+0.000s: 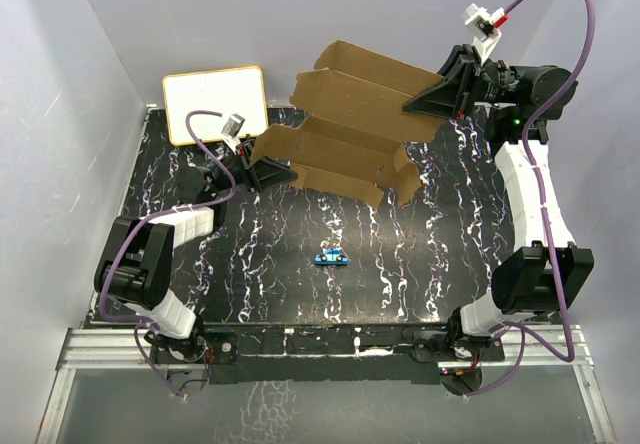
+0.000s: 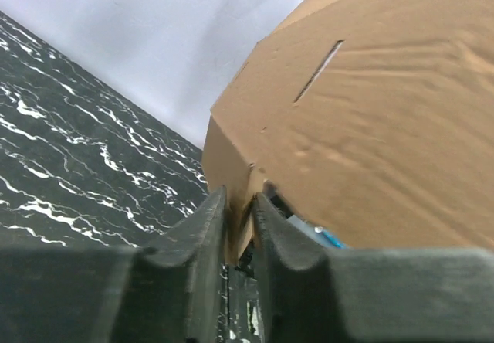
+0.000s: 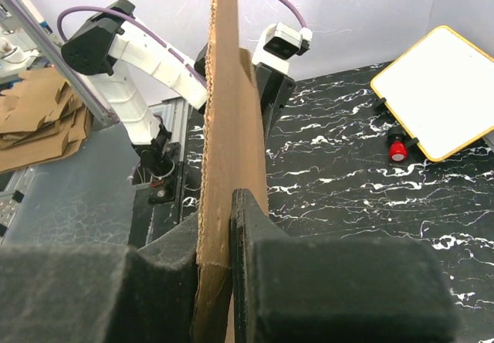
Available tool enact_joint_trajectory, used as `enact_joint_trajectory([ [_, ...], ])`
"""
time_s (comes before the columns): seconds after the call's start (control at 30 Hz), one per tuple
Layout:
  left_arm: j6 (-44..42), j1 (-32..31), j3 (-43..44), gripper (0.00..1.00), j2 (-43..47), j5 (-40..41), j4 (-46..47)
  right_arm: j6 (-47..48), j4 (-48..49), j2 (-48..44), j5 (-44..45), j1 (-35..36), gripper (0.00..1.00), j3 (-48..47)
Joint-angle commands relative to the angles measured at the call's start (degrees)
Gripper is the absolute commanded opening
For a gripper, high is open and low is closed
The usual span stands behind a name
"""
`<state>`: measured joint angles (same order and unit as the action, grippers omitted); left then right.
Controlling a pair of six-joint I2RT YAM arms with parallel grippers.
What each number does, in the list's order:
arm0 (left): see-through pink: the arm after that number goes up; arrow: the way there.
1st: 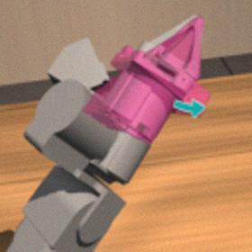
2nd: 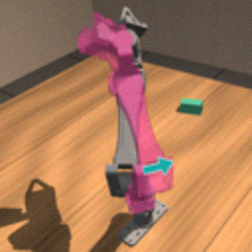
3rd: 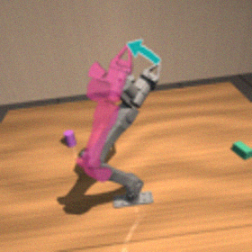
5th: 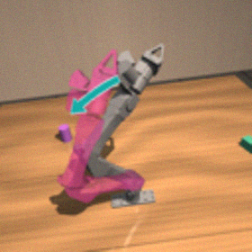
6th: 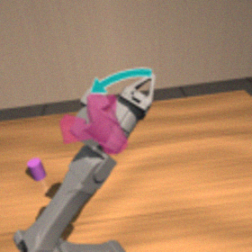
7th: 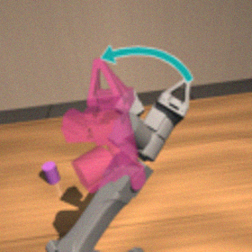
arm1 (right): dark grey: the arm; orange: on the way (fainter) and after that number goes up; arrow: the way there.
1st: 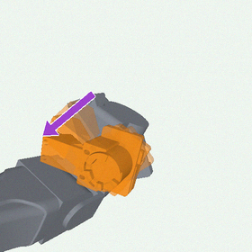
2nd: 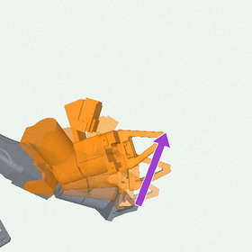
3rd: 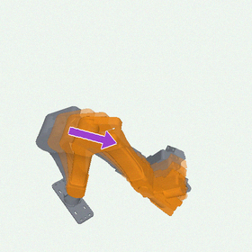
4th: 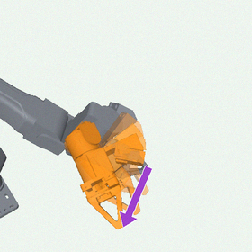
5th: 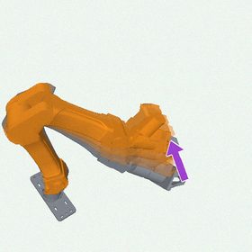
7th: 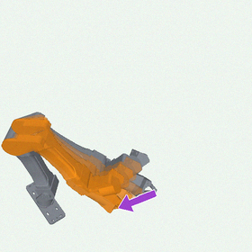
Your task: Fold the paper box
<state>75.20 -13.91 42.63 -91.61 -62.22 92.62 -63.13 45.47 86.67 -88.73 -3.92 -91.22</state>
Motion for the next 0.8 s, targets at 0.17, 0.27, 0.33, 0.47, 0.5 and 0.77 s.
enact_joint_trajectory([
  [0.17, 0.17, 11.17, -11.09, 0.53, 2.48, 8.13, 10.86, 3.58, 0.52, -0.94, 1.98, -3.06, 0.08, 2.33],
  [0.27, -0.25, 15.24, -15.60, 0.62, 4.47, 10.86, 10.87, 9.72, -5.00, -1.26, 2.35, -3.48, 0.08, 3.90],
  [0.33, -1.00, 16.58, -17.45, 0.66, 5.65, 13.10, 10.43, 16.63, -11.84, -1.69, 2.93, -3.64, 0.08, 4.73],
  [0.47, -1.72, 17.57, -18.09, 0.71, 6.42, 14.93, 9.71, 39.79, -37.20, -2.38, 7.66, -3.73, 0.08, 3.57],
  [0.5, -1.83, 17.68, -17.99, 0.72, 6.51, 15.13, 9.59, 46.57, -44.72, -2.46, 9.72, -3.72, 0.08, 2.80],
  [0.77, -7.03, 17.93, -17.44, 0.84, 9.86, 17.56, 0.18, 64.13, -57.17, -3.40, 19.60, -3.48, 0.08, 10.90],
])
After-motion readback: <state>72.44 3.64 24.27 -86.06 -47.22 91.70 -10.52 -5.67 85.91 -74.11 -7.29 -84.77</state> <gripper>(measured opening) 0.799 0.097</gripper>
